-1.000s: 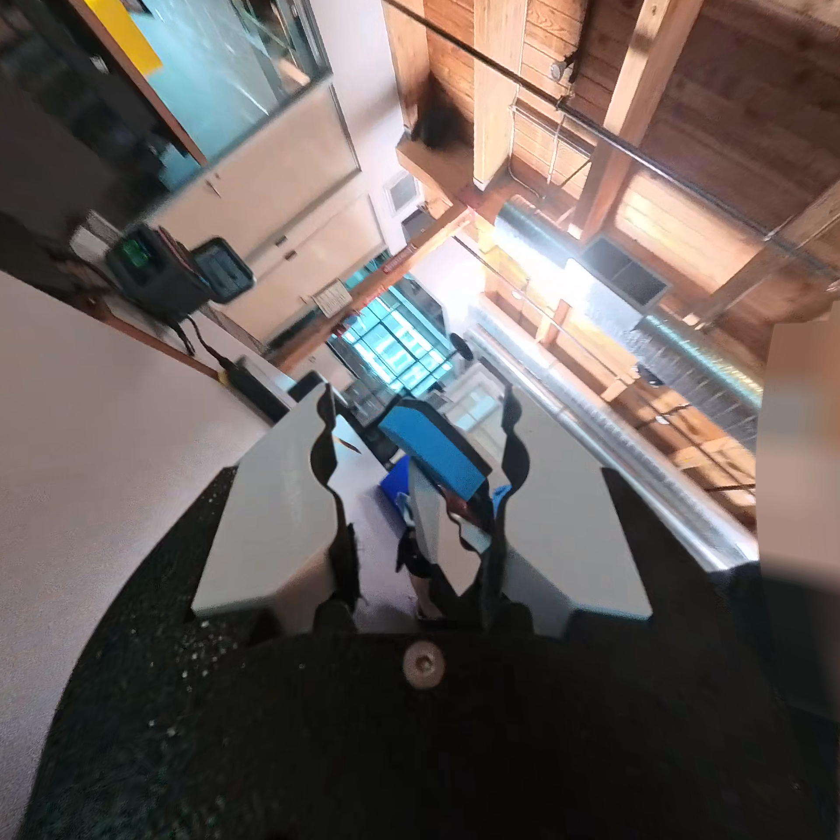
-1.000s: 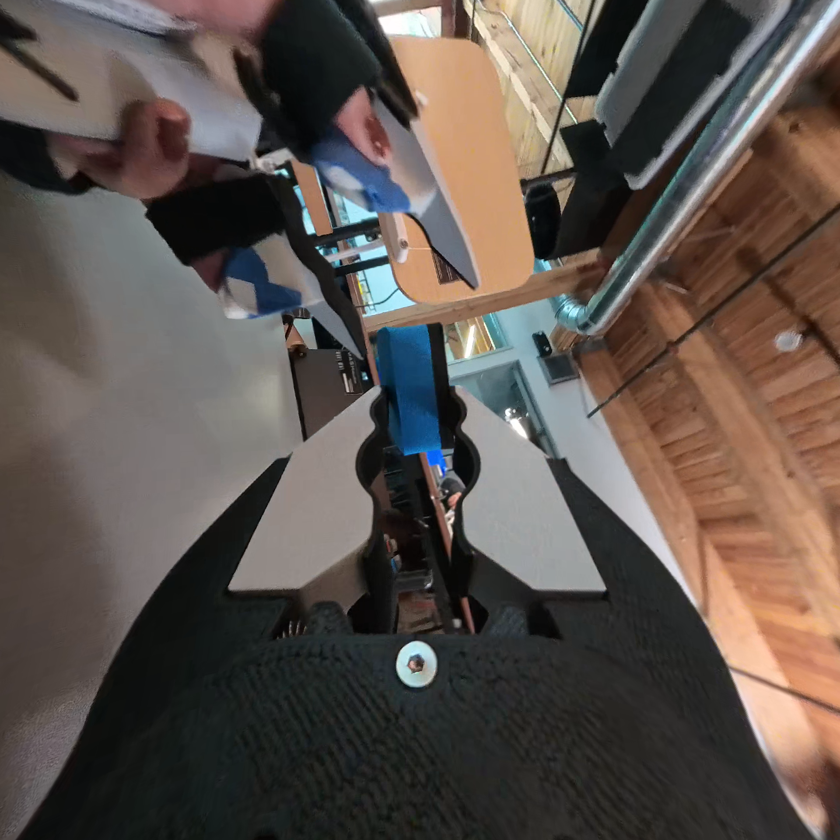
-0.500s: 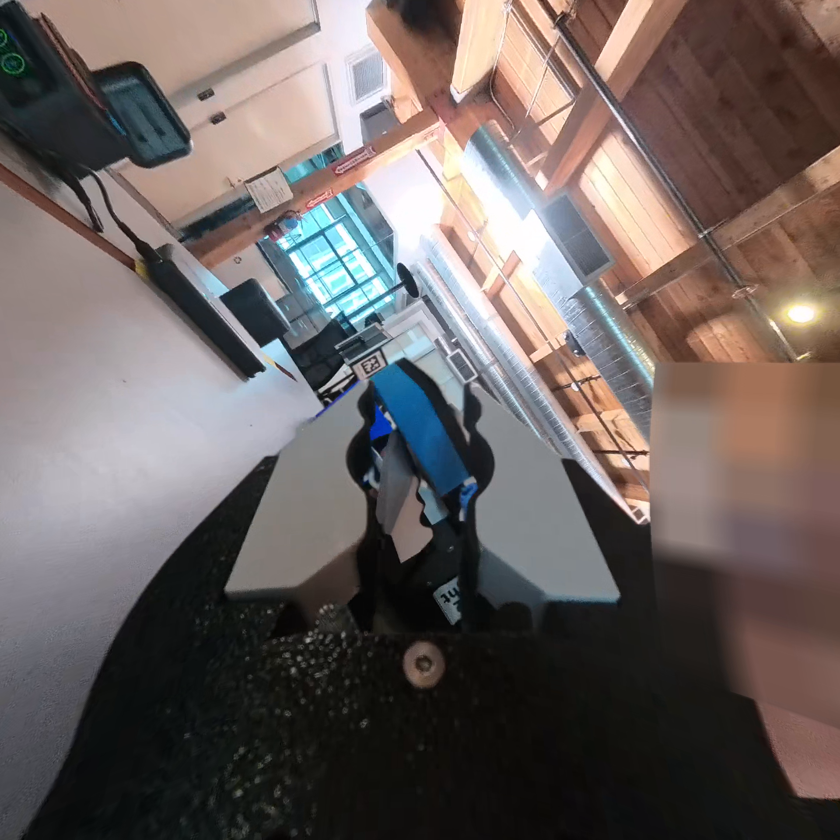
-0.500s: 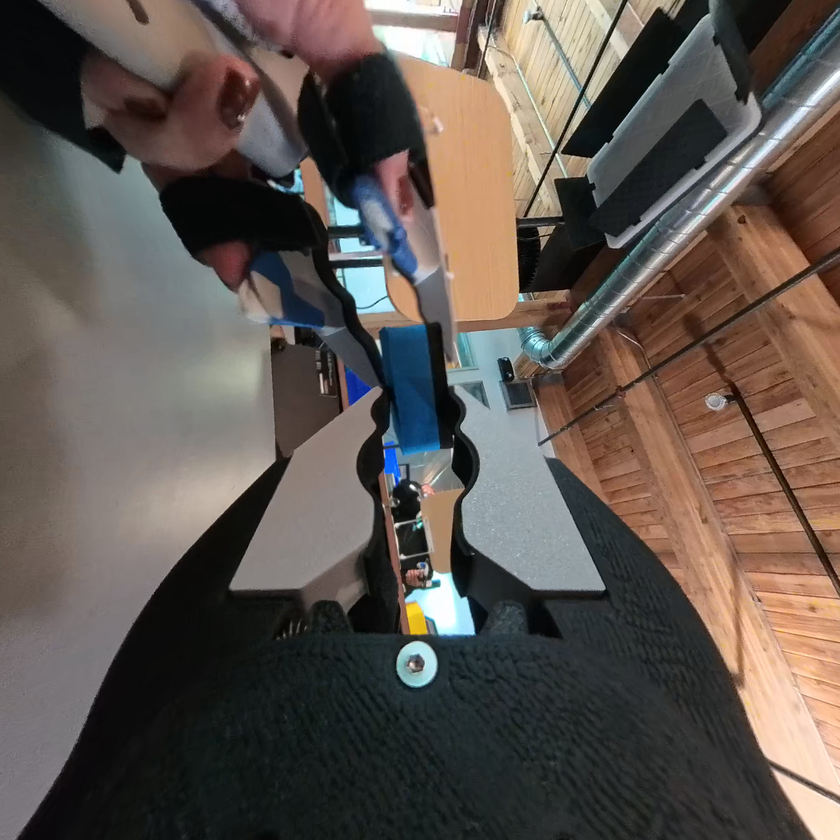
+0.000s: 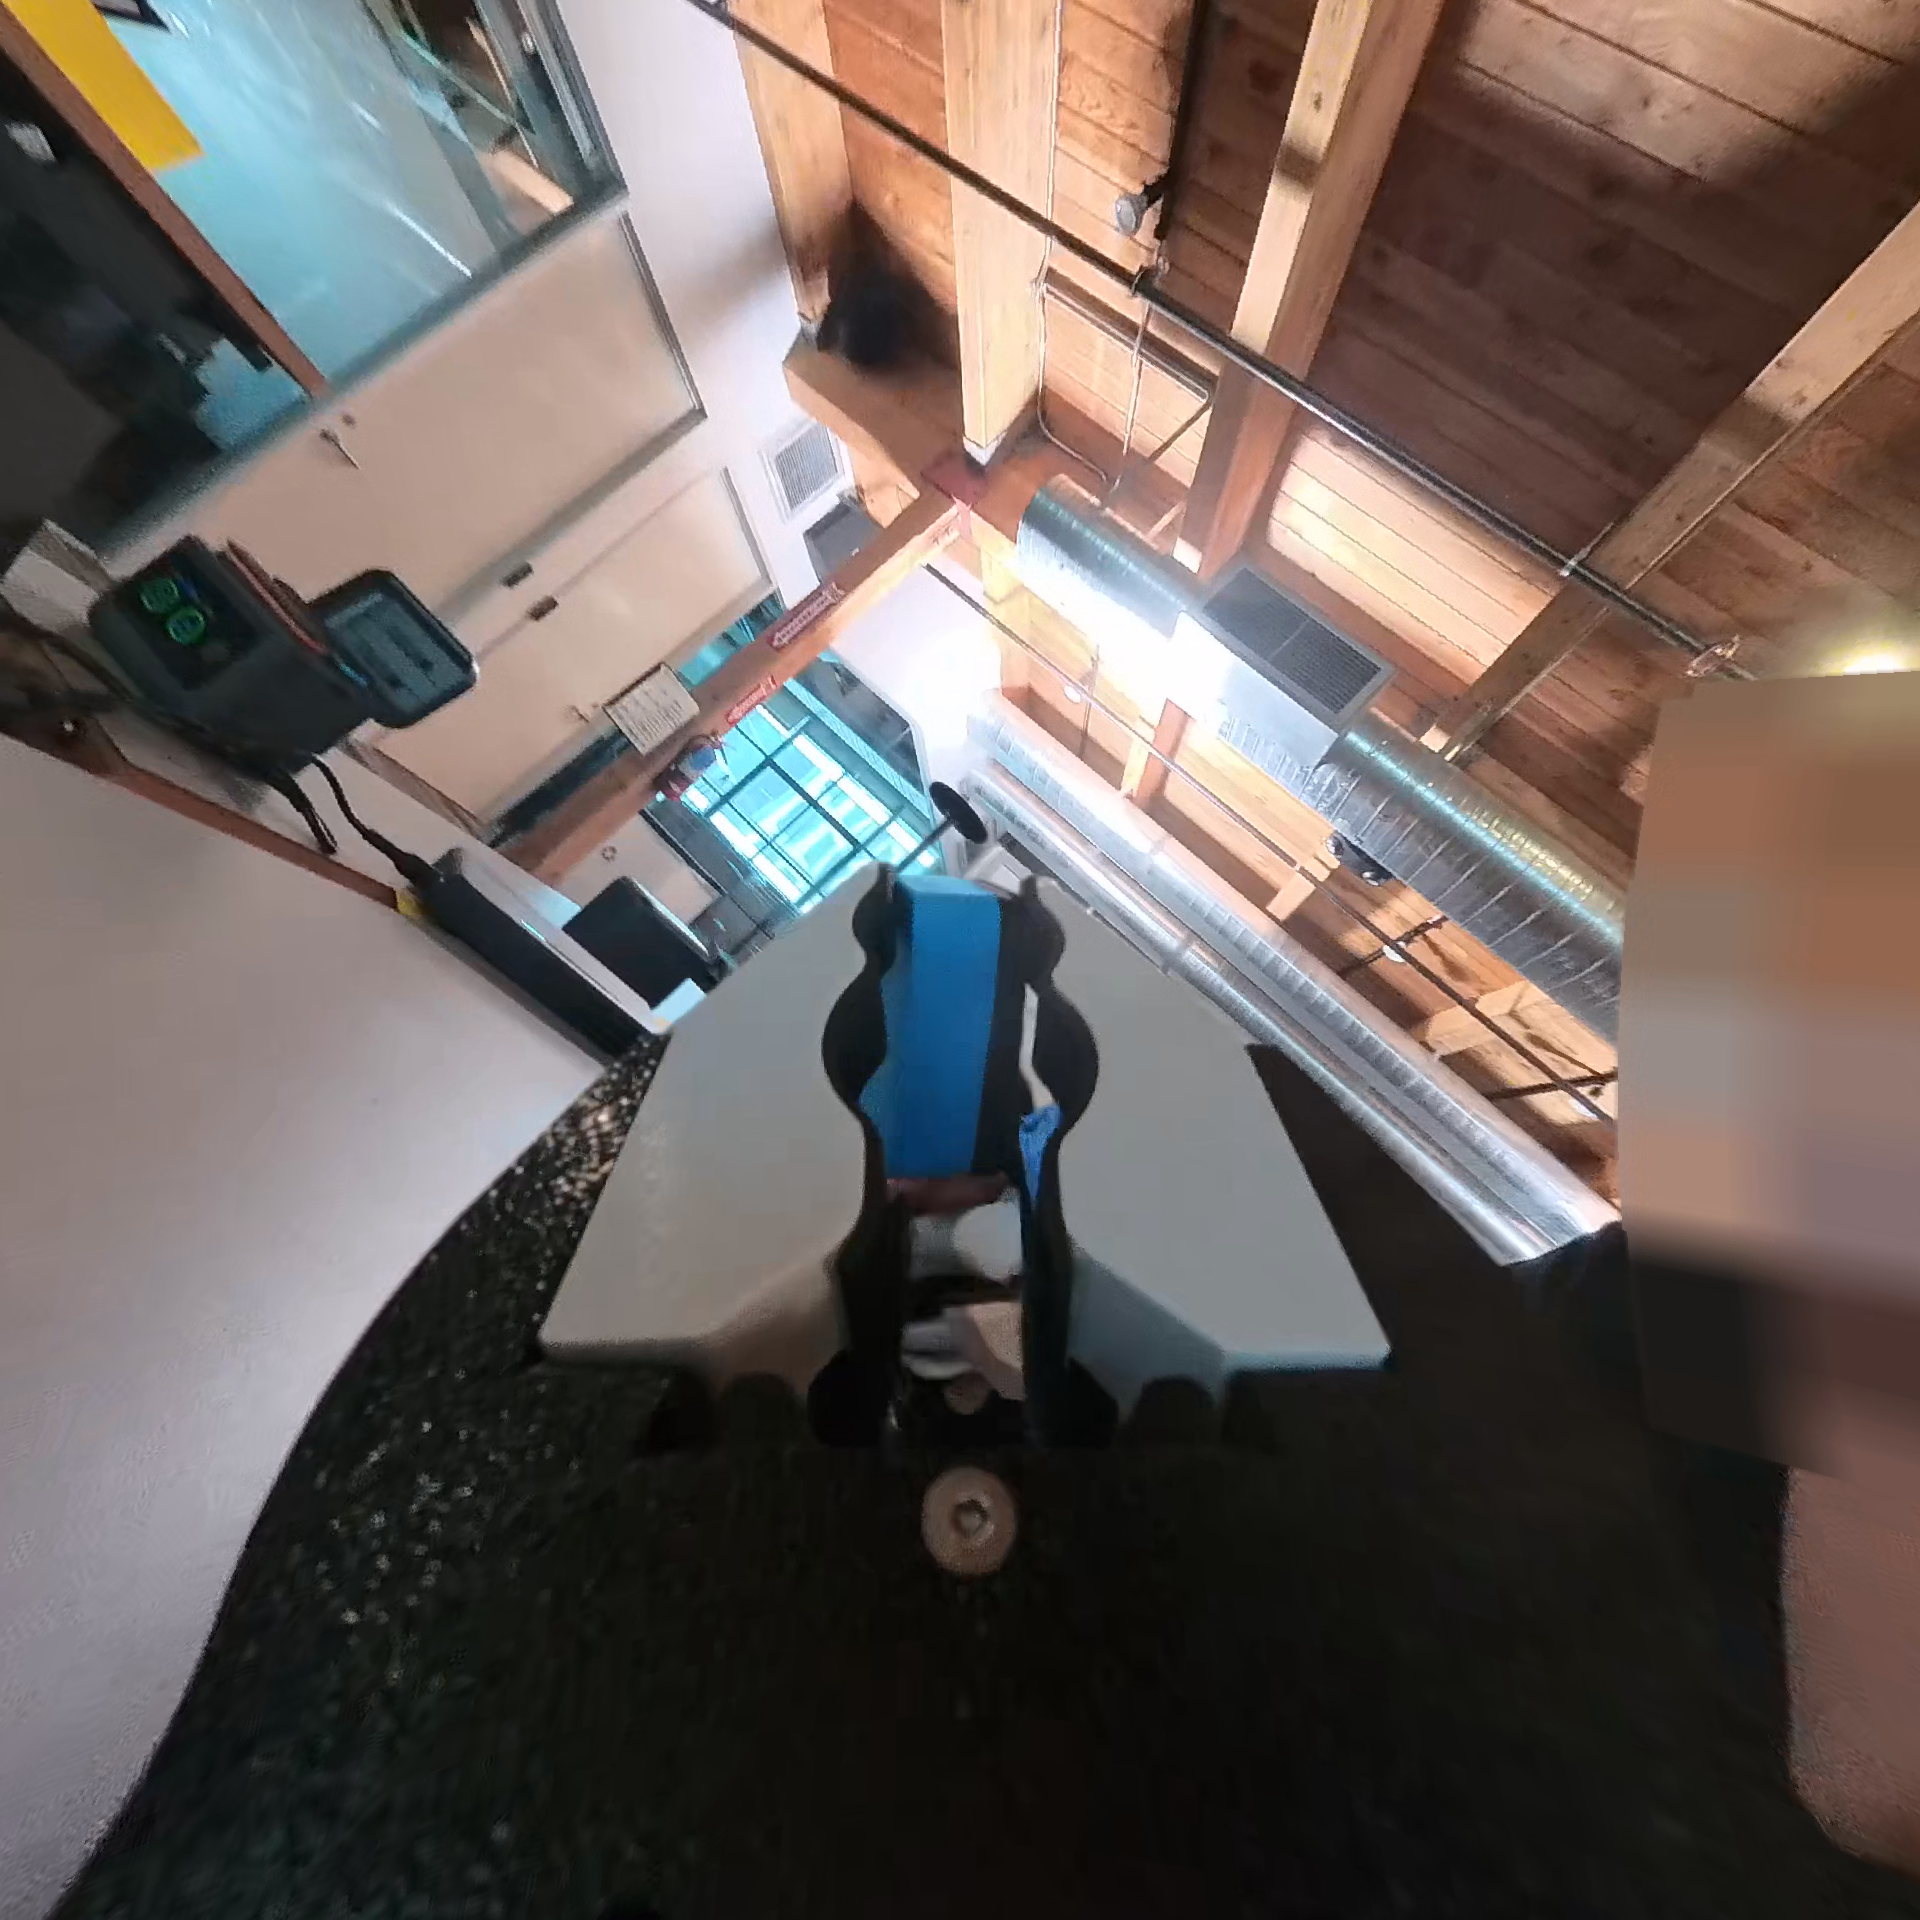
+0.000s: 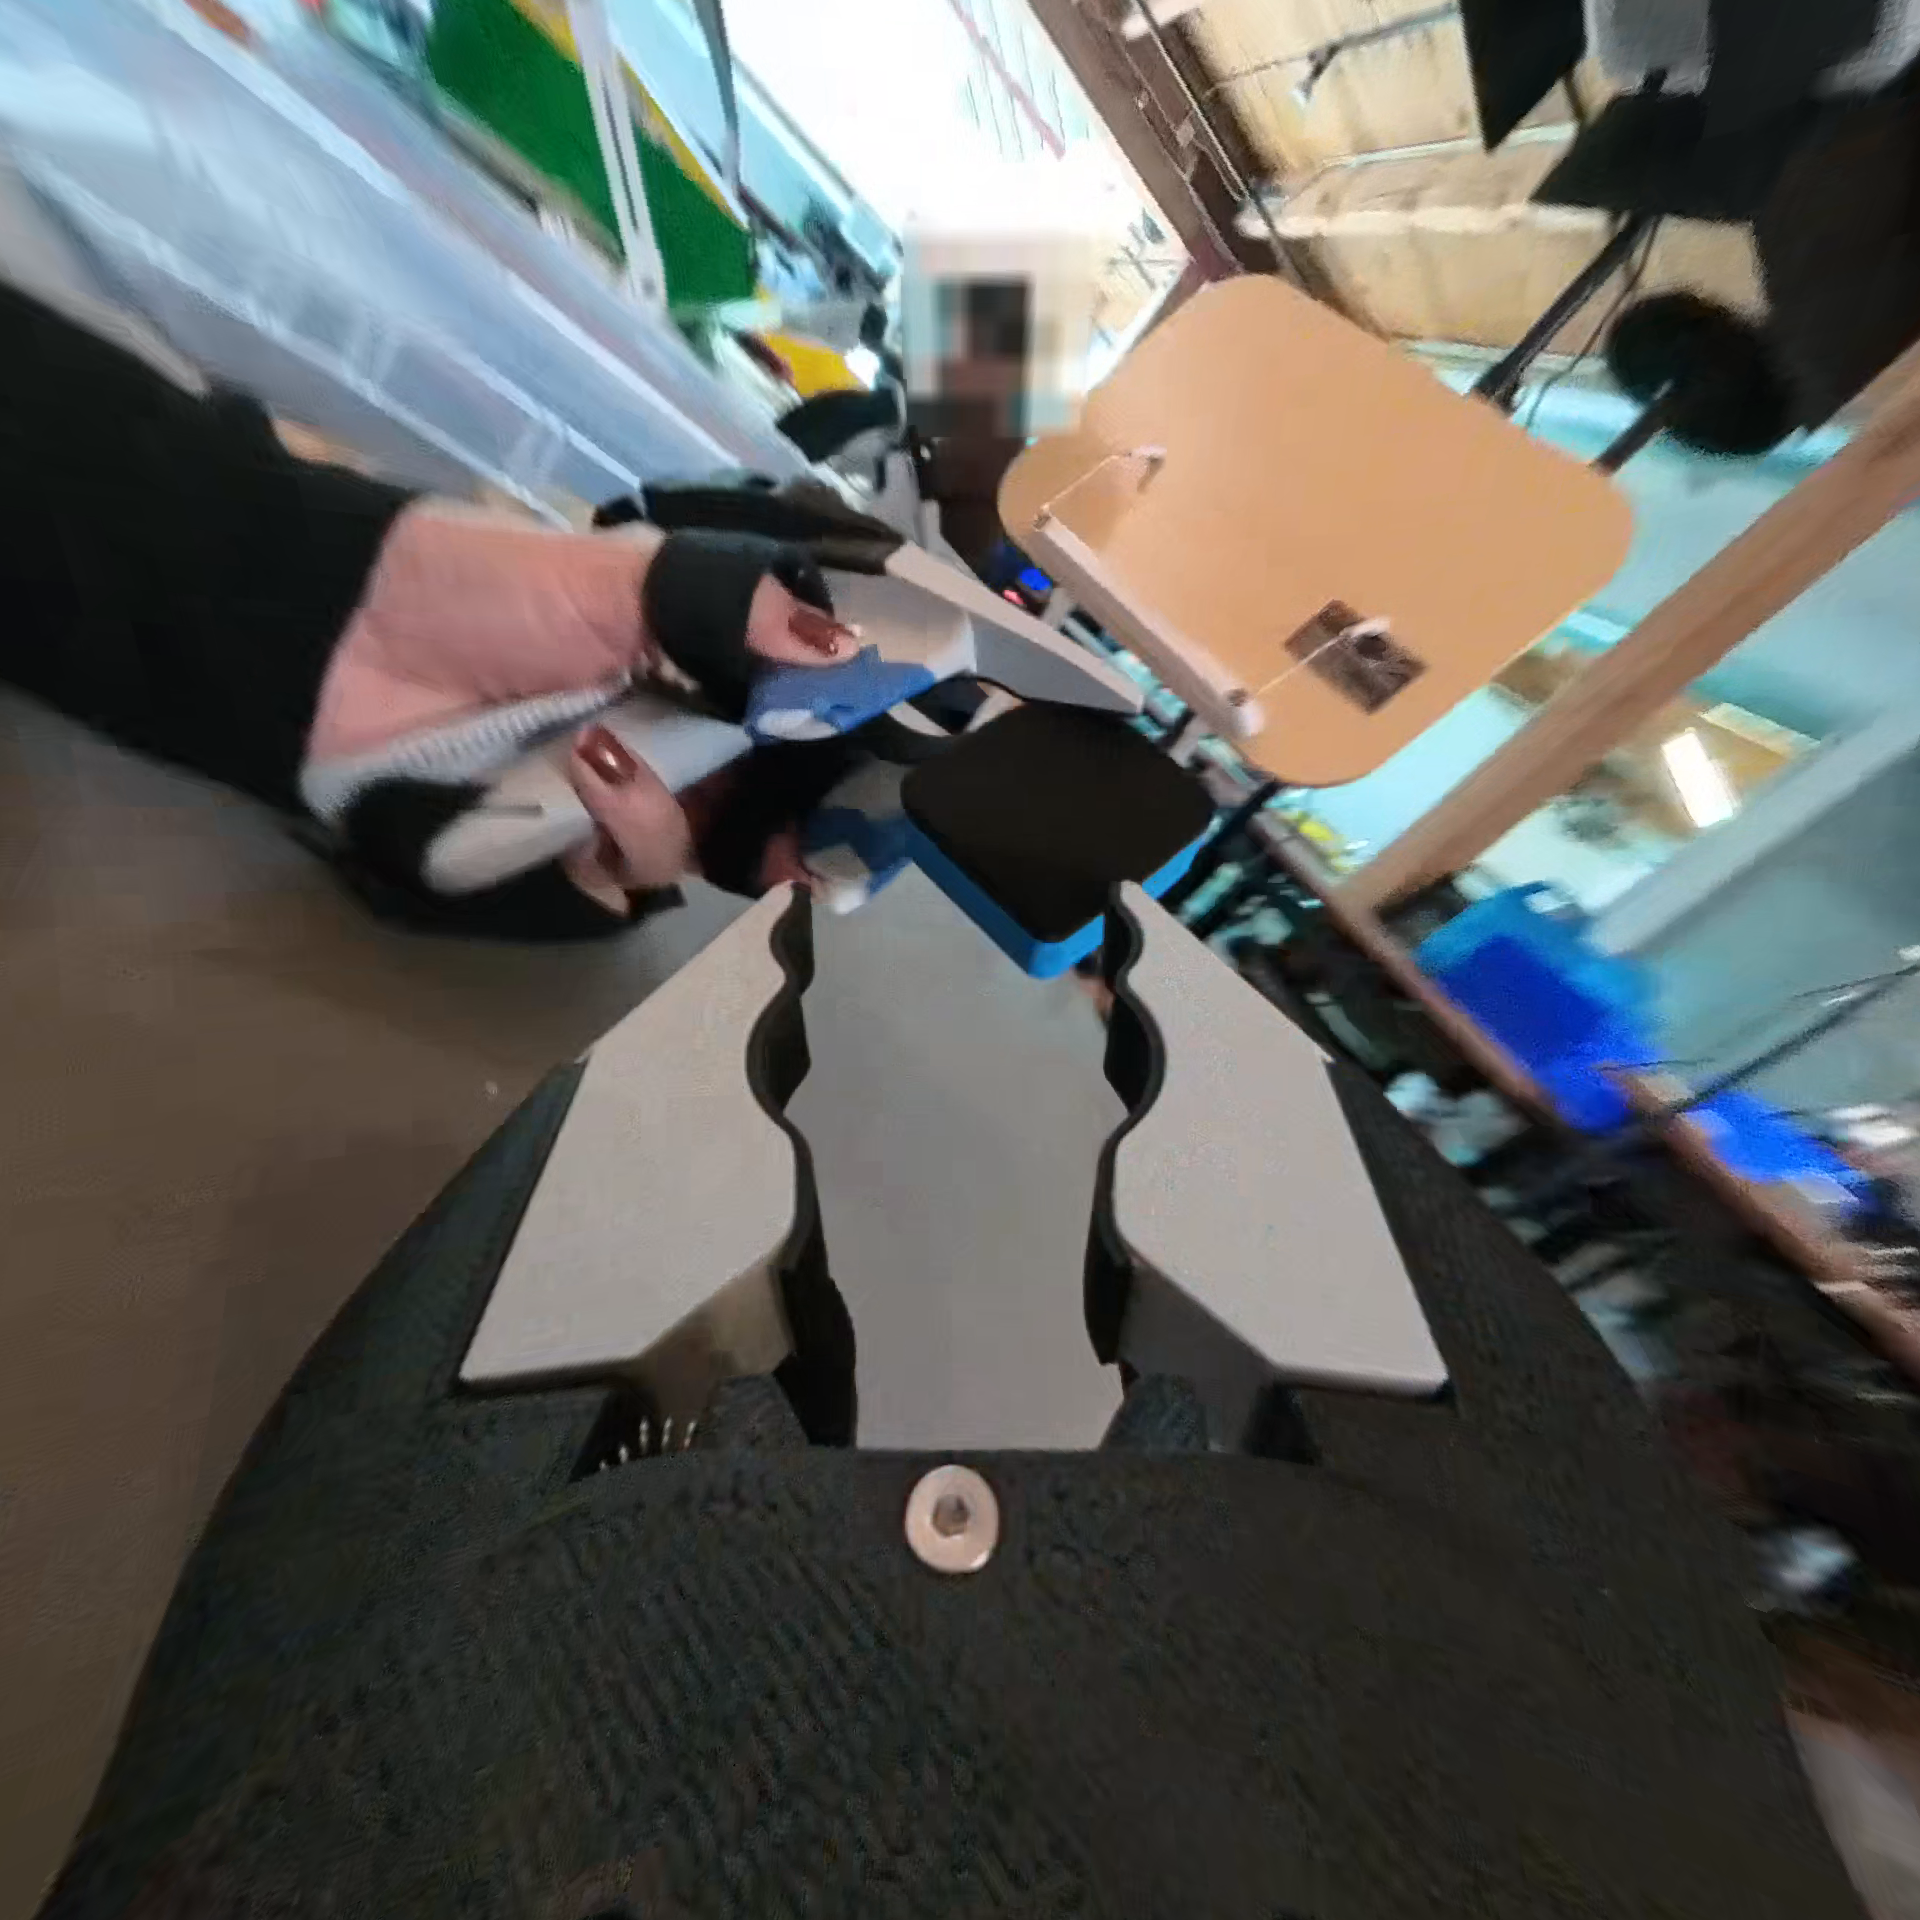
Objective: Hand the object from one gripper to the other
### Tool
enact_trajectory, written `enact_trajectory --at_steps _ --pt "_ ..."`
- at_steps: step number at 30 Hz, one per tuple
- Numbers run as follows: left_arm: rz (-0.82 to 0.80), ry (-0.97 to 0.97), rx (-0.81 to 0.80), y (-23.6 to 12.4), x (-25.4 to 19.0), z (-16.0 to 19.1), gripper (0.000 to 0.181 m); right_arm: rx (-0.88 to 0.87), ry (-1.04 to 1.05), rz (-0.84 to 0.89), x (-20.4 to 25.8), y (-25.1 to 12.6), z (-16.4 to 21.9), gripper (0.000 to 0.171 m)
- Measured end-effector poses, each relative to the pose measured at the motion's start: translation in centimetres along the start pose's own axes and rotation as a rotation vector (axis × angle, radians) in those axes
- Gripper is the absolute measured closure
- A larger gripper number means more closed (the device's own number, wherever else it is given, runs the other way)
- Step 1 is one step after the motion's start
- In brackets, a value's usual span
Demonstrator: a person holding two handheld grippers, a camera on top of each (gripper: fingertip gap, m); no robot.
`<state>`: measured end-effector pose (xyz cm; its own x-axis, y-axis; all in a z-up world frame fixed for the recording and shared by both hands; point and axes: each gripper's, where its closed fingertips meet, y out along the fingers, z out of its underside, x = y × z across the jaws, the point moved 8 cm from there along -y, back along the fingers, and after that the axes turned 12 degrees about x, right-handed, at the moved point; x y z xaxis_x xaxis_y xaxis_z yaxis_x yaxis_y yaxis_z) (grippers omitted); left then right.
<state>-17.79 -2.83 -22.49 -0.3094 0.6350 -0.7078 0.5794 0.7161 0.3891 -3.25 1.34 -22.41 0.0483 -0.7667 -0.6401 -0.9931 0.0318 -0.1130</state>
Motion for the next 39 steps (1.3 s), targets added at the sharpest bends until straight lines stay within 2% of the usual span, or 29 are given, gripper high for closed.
enact_trajectory --at_steps 4,9,14,15,18,21,24,28,32,34,39 --pt "0.001 0.059 -0.016 -0.1 -0.5 -0.1 0.161 -0.038 0.324 -0.162 -1.6 -0.5 0.8 0.117" --pt "0.021 0.238 0.195 1.3 -1.7 1.0 0.161 -0.183 0.774 -0.479 -3.2 -1.3 1.4 0.130" --pt "0.051 0.429 0.377 2.2 -3.0 2.5 0.161 -0.167 0.845 -0.632 -3.3 -1.6 2.1 0.139" --pt "0.047 0.452 0.388 2.3 -3.1 2.6 0.161 -0.172 0.837 -0.674 -3.1 -1.7 2.0 0.149" --pt "0.047 0.454 0.384 2.3 -3.1 2.6 0.160 -0.167 0.832 -0.688 -3.1 -1.8 2.0 0.150" --pt "-0.002 0.439 0.337 2.4 -2.7 2.3 0.157 -0.138 0.719 -0.541 -3.3 -1.8 1.9 0.151" --pt "-0.099 0.323 0.226 2.0 -1.4 1.4 0.121 -0.080 0.502 -0.273 -3.5 -1.8 1.8 0.151" --pt "-0.055 0.058 0.113 1.4 0.0 0.6 0.095 0.012 0.121 0.118 -3.2 -2.0 1.0 0.151" --pt "-0.006 -0.103 0.103 1.3 0.8 0.7 0.097 0.206 -0.387 0.453 -2.2 -1.2 0.8 0.151" --pt "-0.006 -0.114 0.122 1.4 0.7 1.0 0.111 0.253 -0.532 0.470 -1.3 -0.6 0.8 0.150" --pt "-0.021 -0.158 0.182 2.0 0.9 1.7 0.124 0.263 -0.732 0.501 -0.2 -0.2 0.1 0.151"
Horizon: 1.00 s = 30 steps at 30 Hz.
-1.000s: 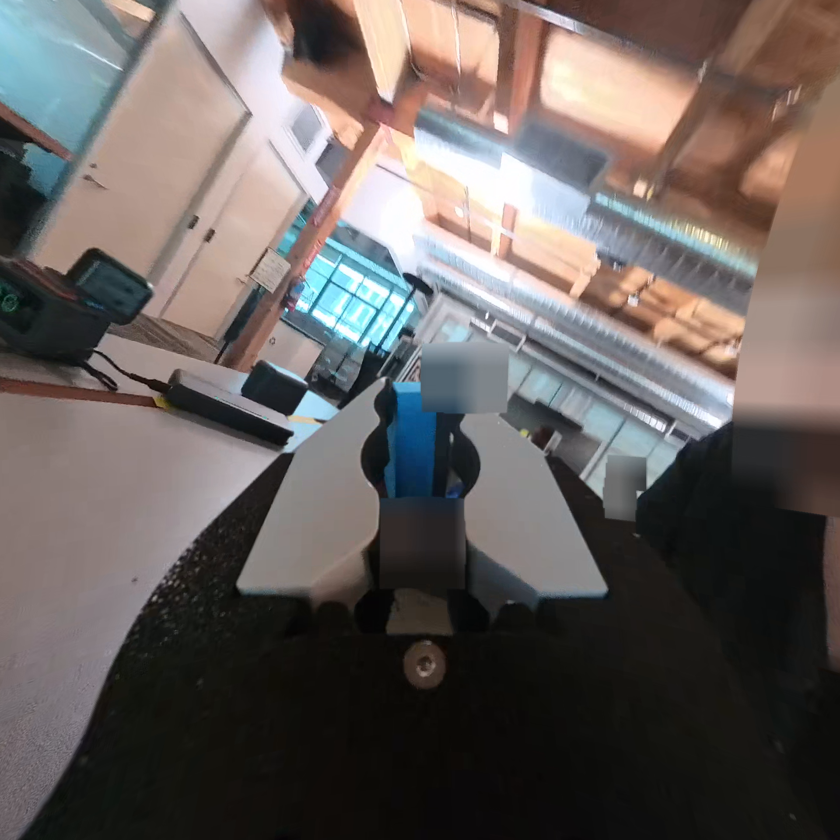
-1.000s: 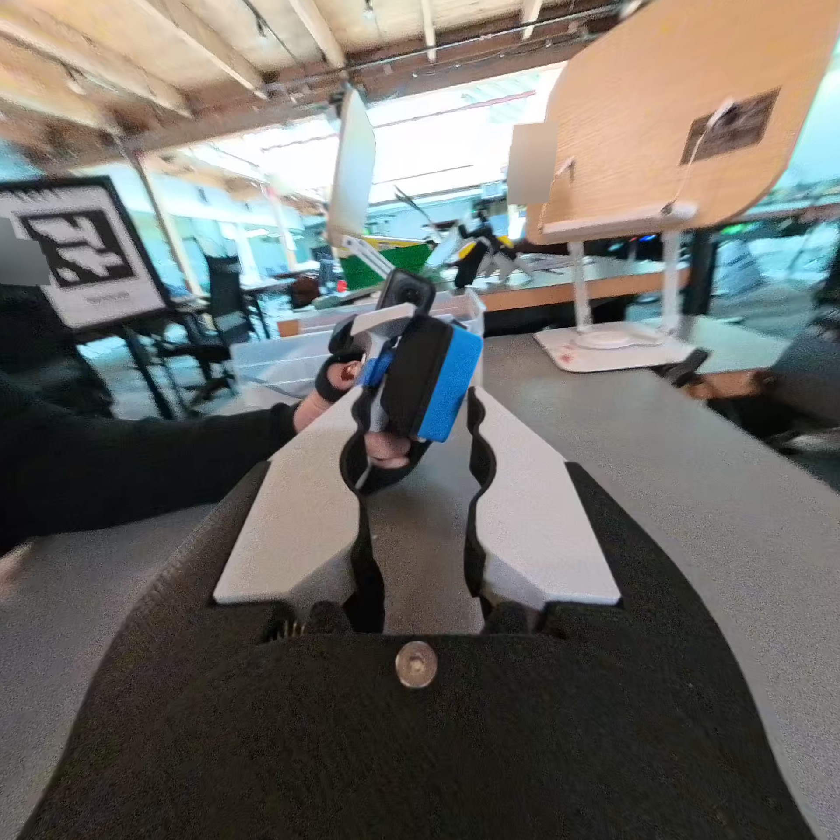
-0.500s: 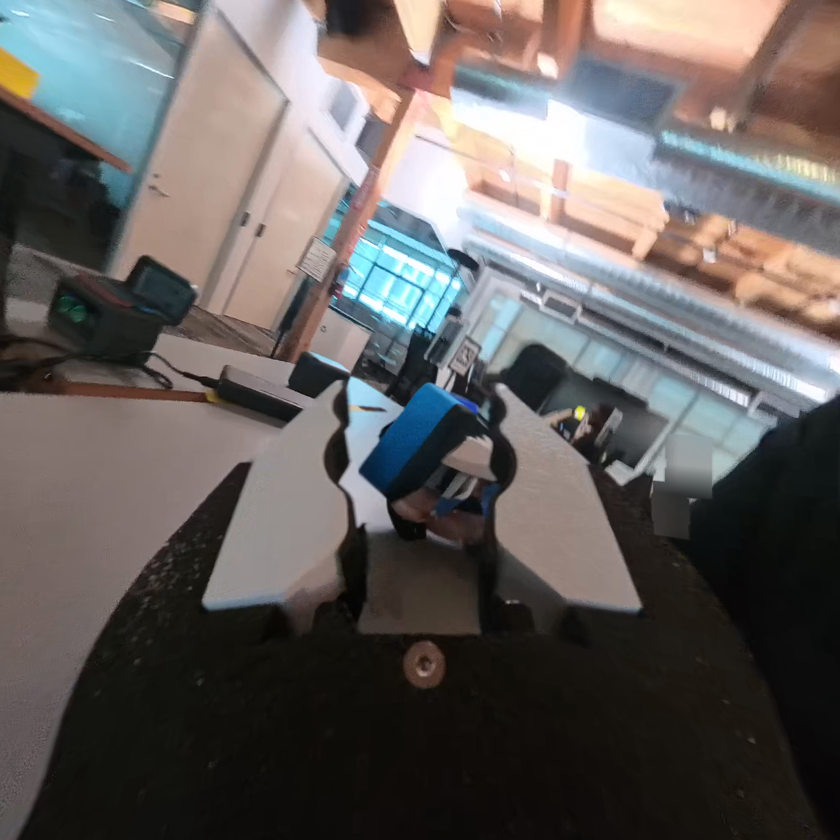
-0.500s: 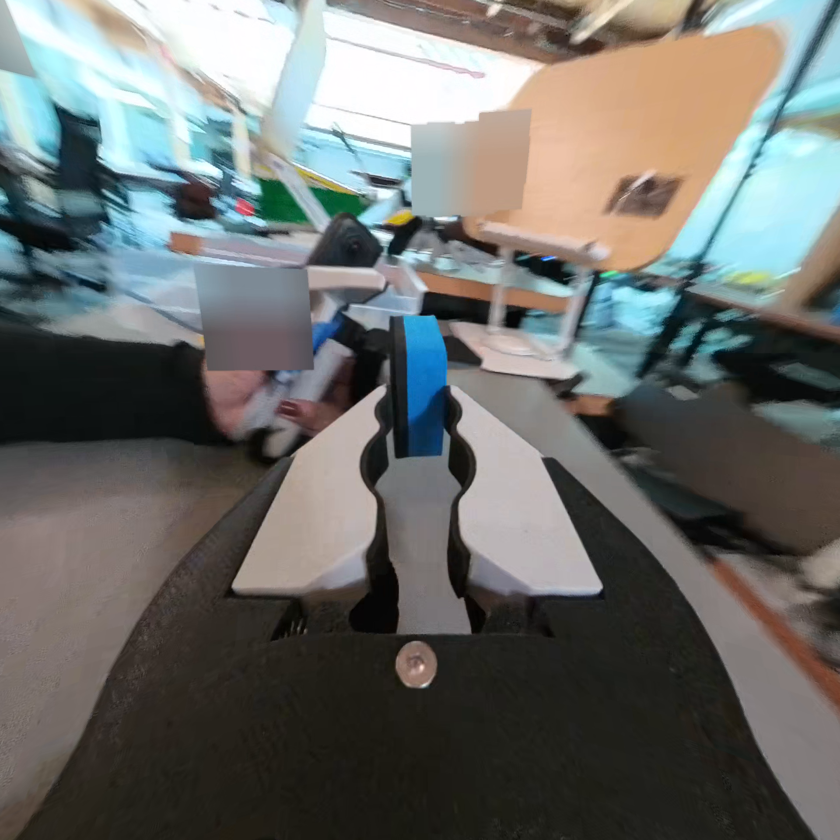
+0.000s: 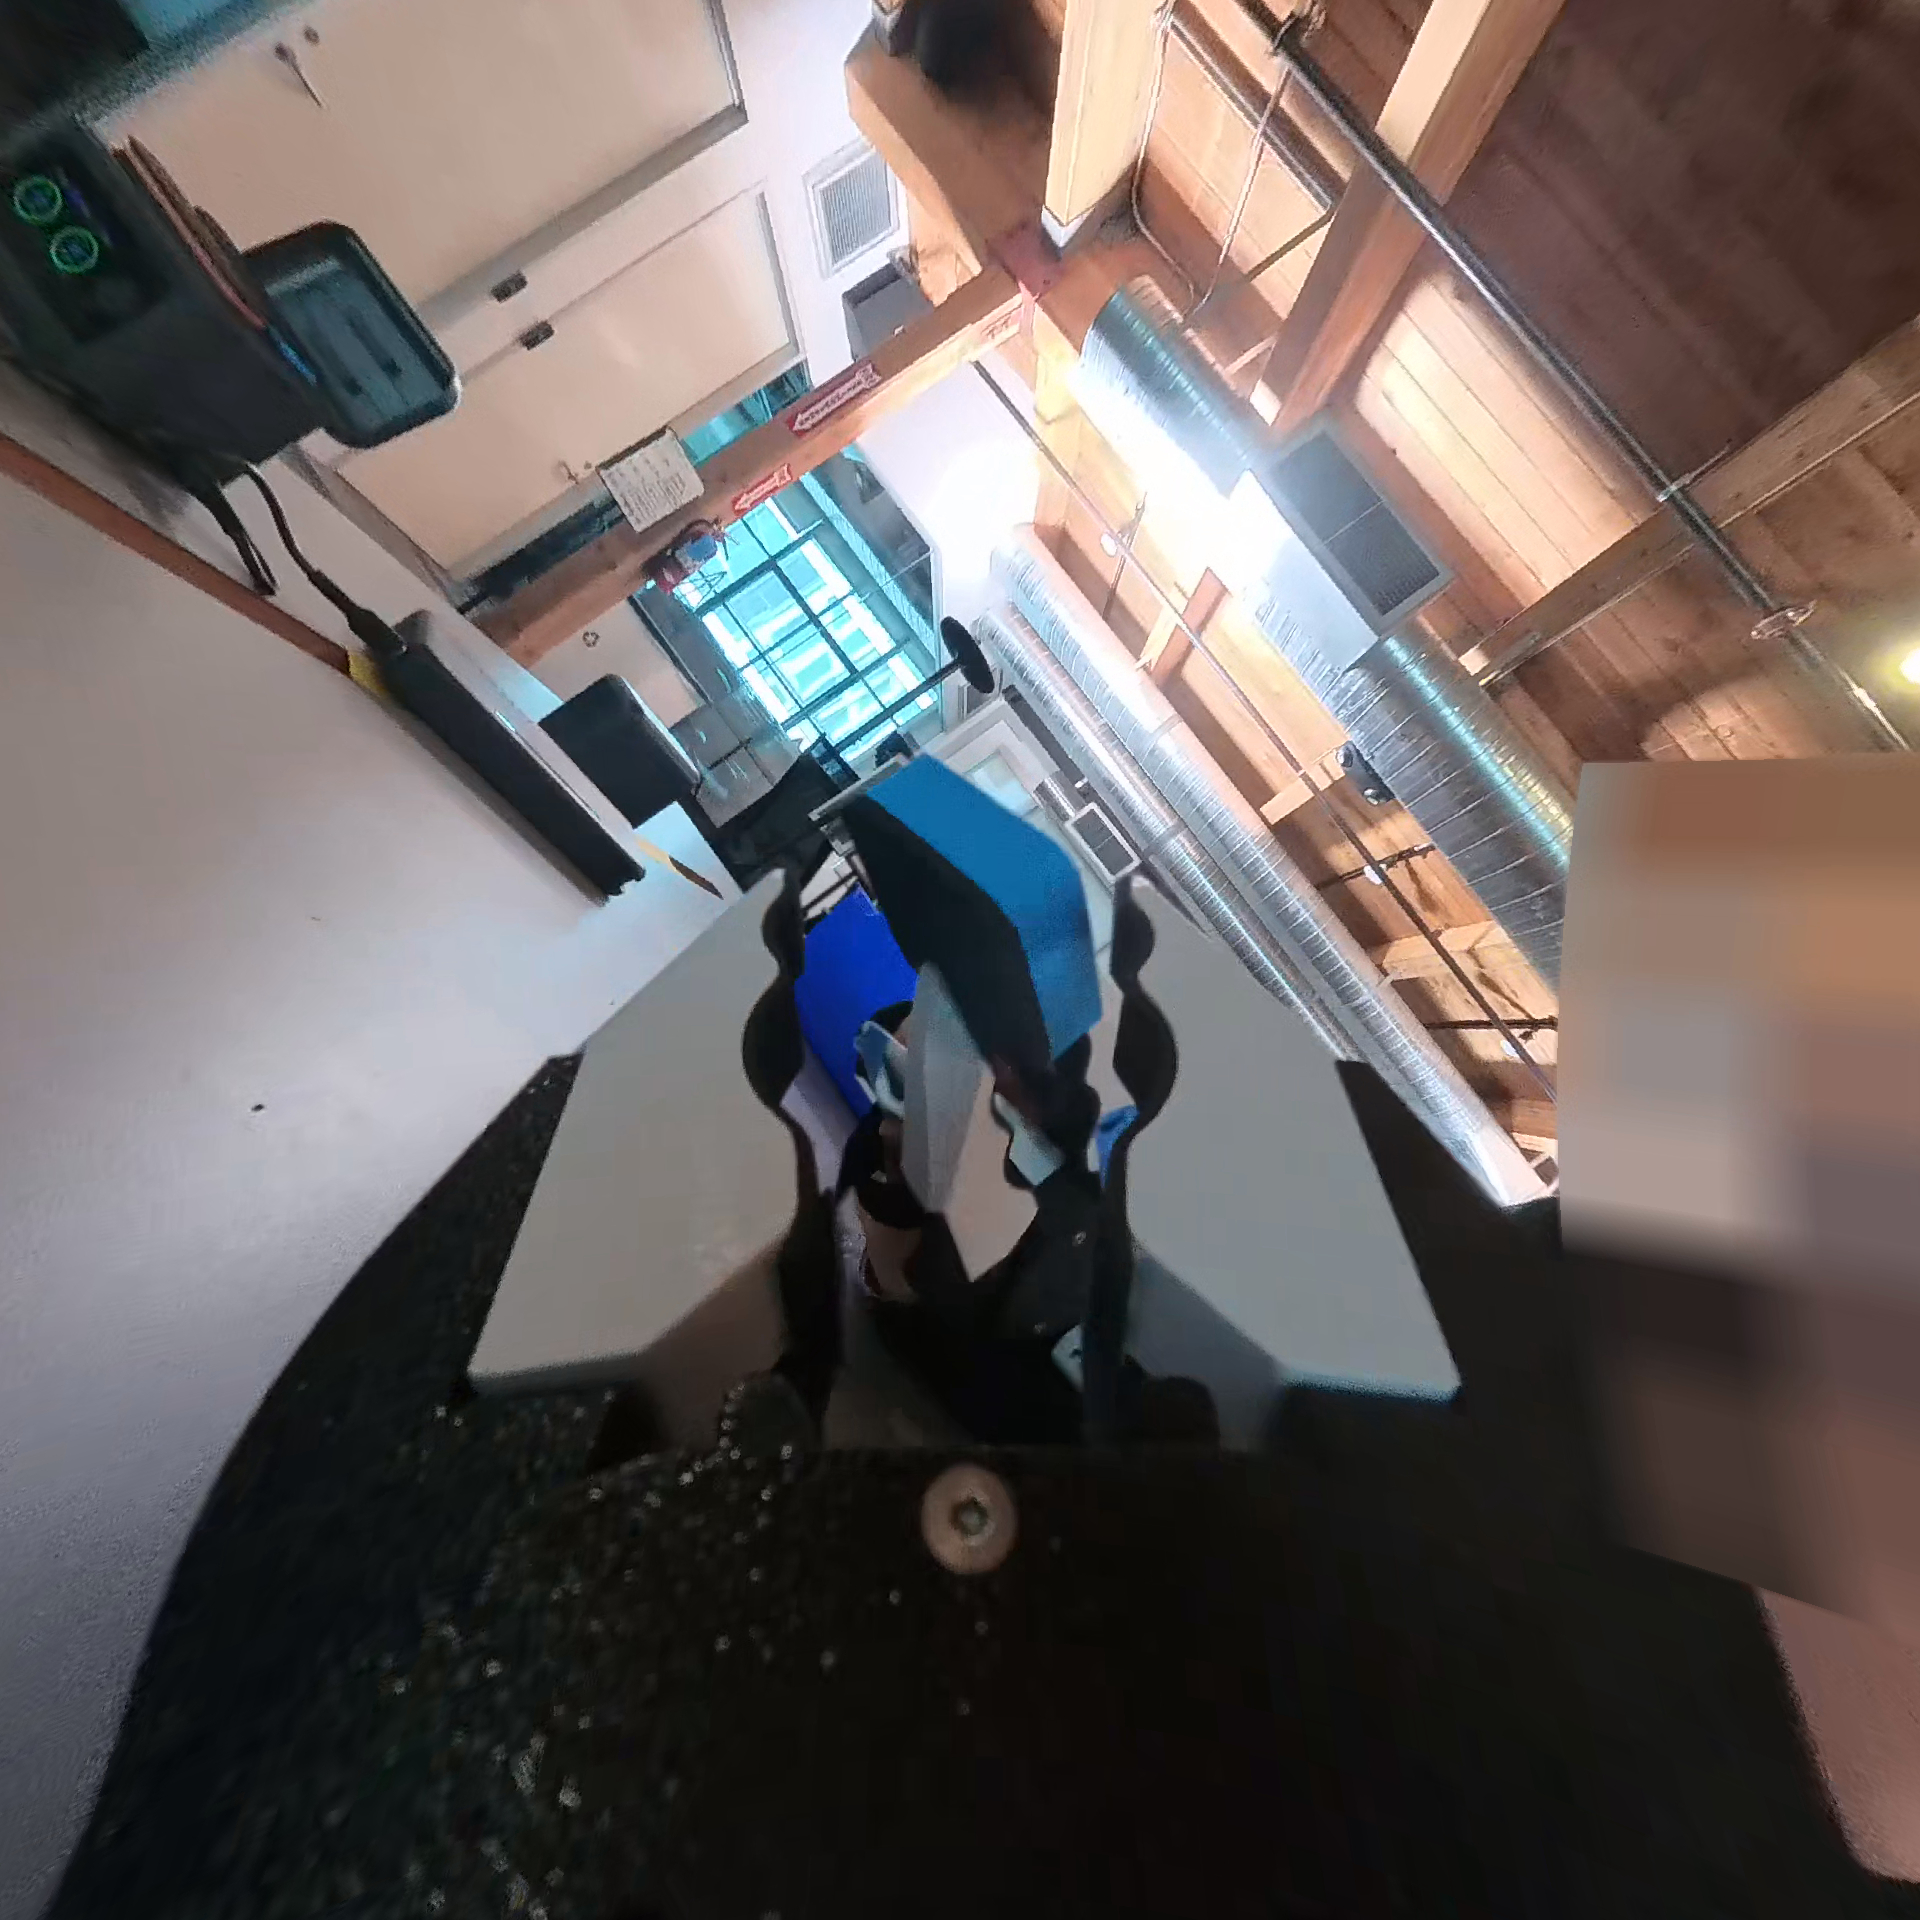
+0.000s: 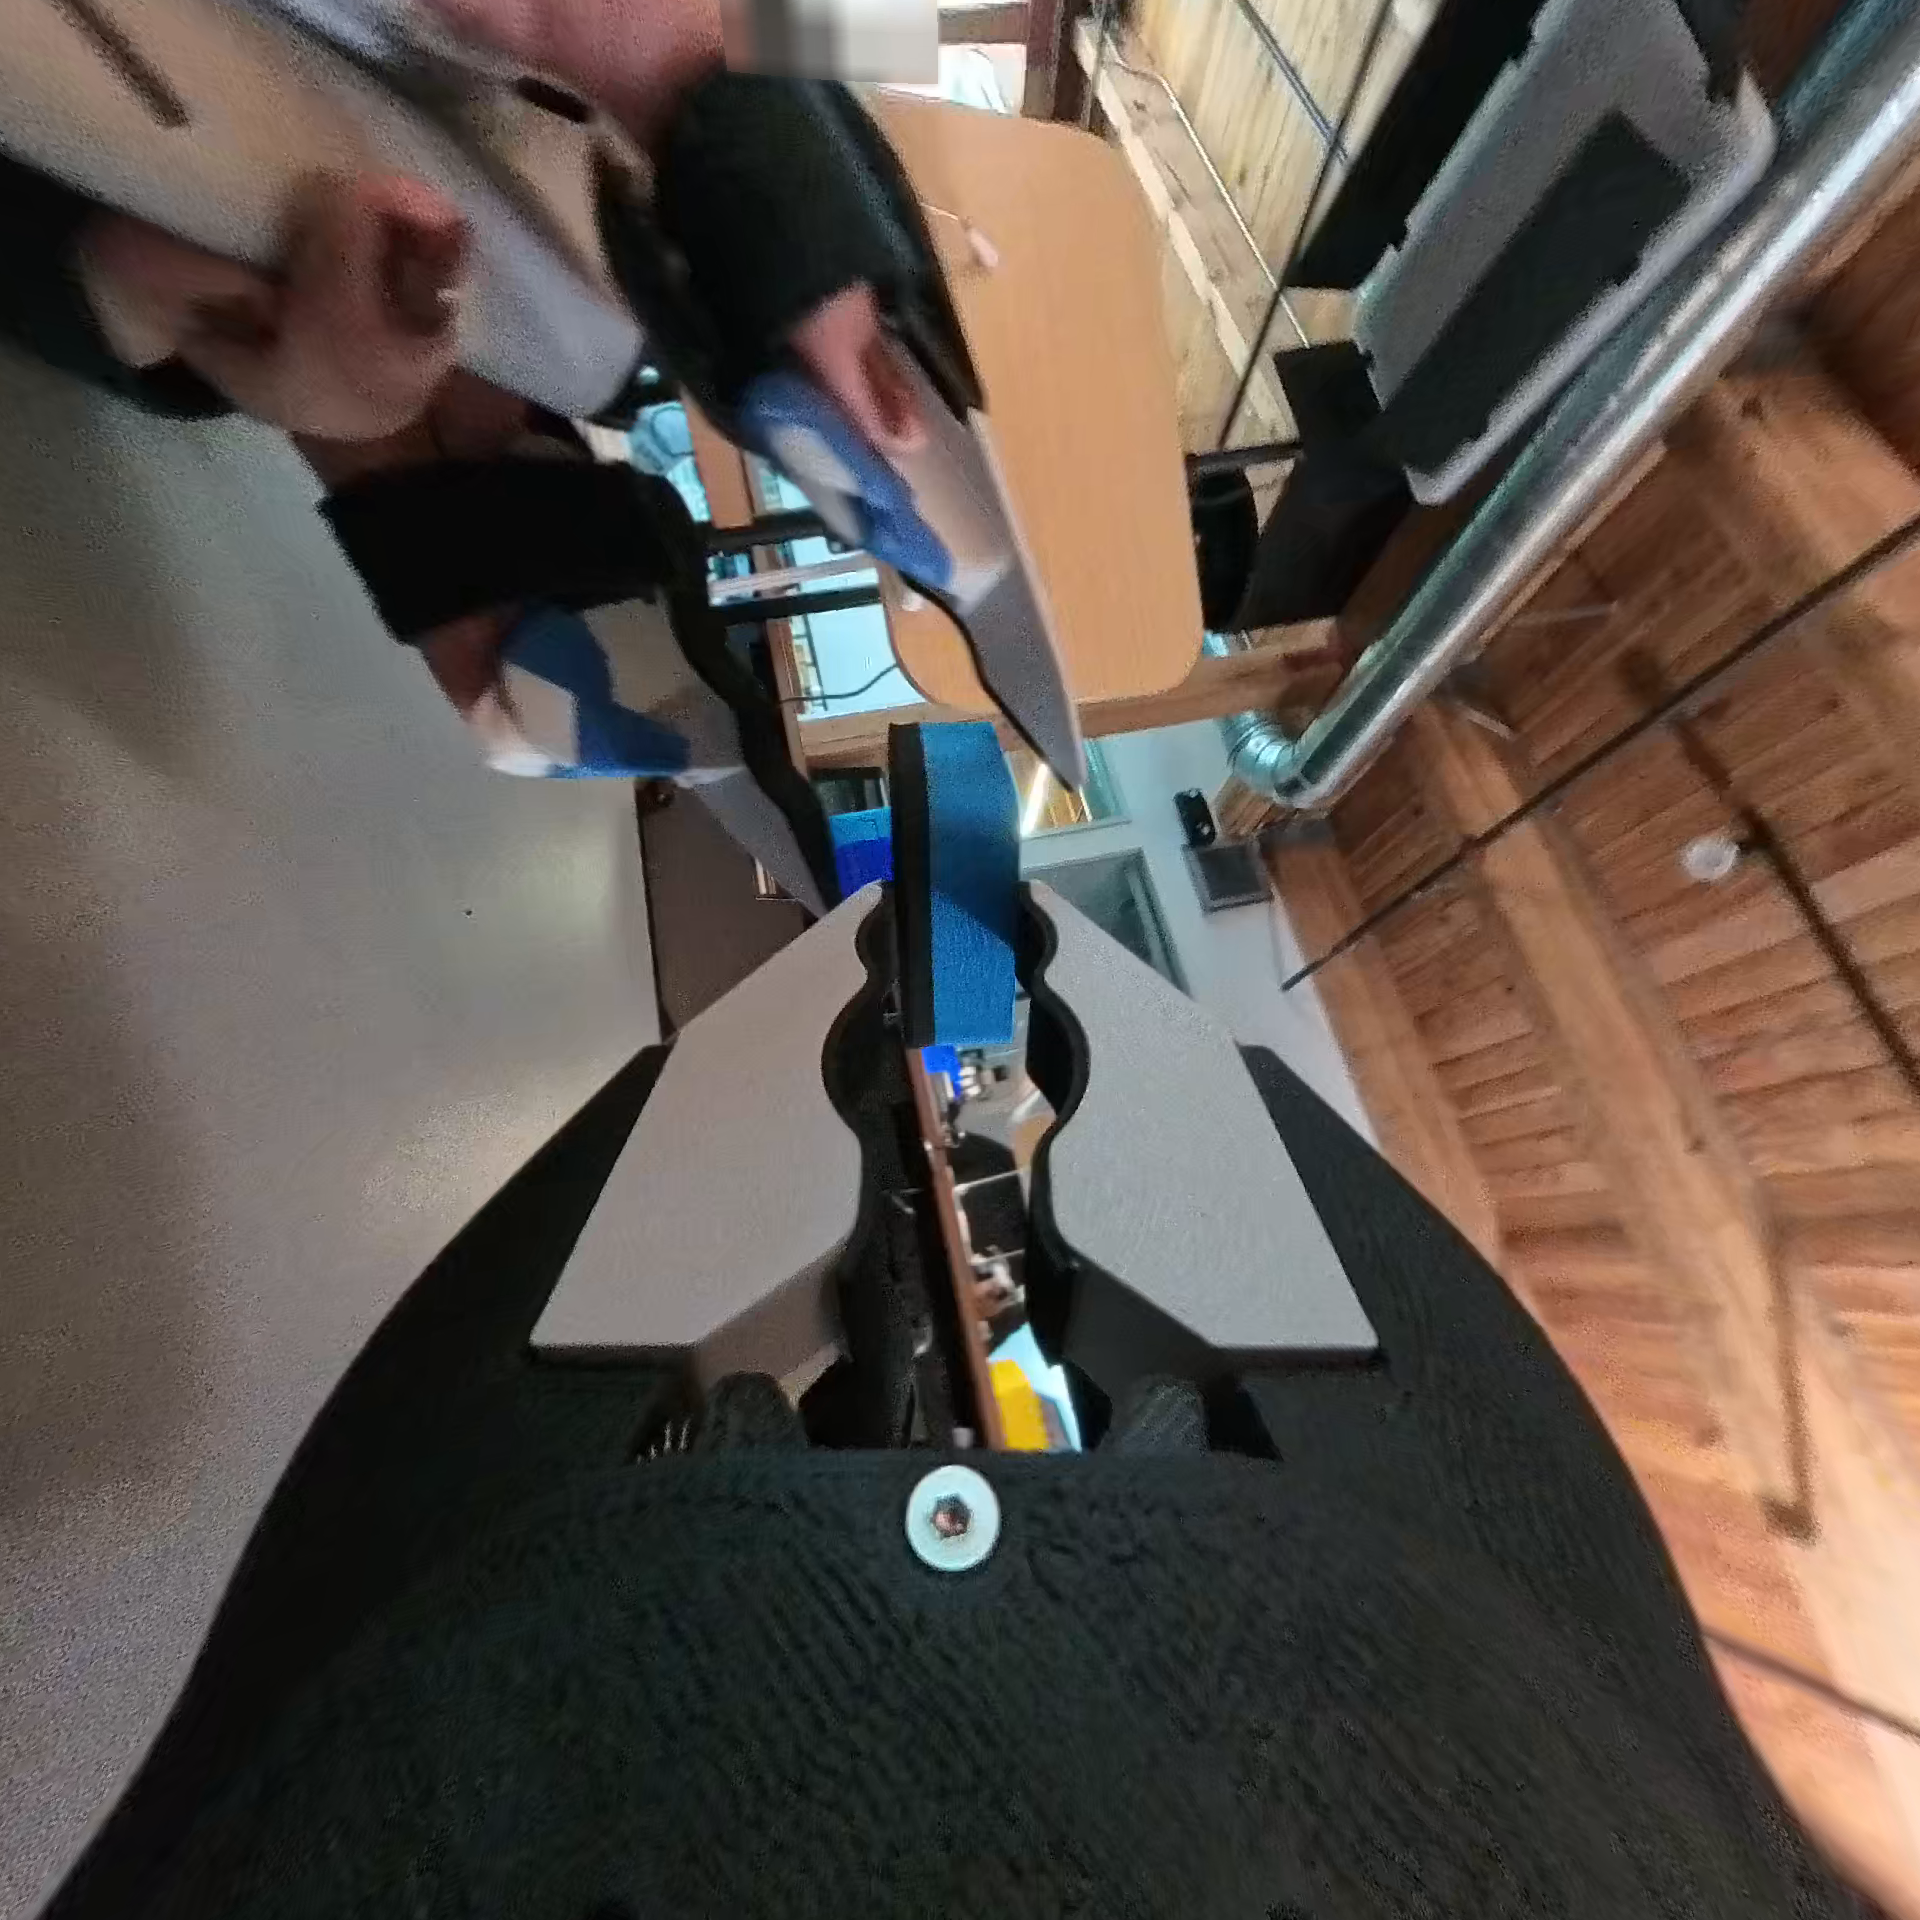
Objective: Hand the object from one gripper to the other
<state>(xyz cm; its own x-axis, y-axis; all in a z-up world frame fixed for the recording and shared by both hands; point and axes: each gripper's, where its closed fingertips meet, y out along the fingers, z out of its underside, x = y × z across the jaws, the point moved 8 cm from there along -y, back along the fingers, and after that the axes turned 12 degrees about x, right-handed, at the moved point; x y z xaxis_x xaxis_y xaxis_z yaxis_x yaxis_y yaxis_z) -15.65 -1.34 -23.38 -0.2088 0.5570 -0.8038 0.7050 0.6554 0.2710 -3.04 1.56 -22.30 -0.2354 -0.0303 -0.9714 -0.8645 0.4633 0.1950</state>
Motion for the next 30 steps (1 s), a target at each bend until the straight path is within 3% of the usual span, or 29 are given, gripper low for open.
enact_trajectory --at_steps 5,7,11,17,20,25,30 --pt "0.040 -0.009 -0.013 -0.4 -0.2 -0.1 0.150 -0.034 -0.087 0.005 0.7 -0.1 -1.2 0.148" --pt "0.031 0.063 -0.021 -0.6 -0.8 -0.1 0.161 -0.093 -0.017 -0.059 1.0 -0.4 -1.5 0.140" --pt "-0.044 0.263 -0.031 -0.5 -1.7 -0.2 0.161 -0.189 0.276 -0.236 0.6 -0.5 -1.1 0.127" --pt "-0.315 0.780 -0.019 -0.7 -3.9 0.0 0.160 -0.207 0.735 -0.415 -0.7 0.1 1.4 0.131" --pt "-0.491 1.055 0.036 -0.3 -4.8 0.6 0.160 -0.241 1.068 -0.674 -0.7 0.6 2.9 0.139" --pt "-0.844 1.584 0.138 1.1 -5.4 2.1 0.160 -0.368 1.743 -1.025 -1.5 1.8 5.6 0.111" --pt "-1.127 2.039 0.322 2.7 -4.9 4.0 0.160 -0.402 2.055 -1.290 -0.6 2.4 6.3 0.111"
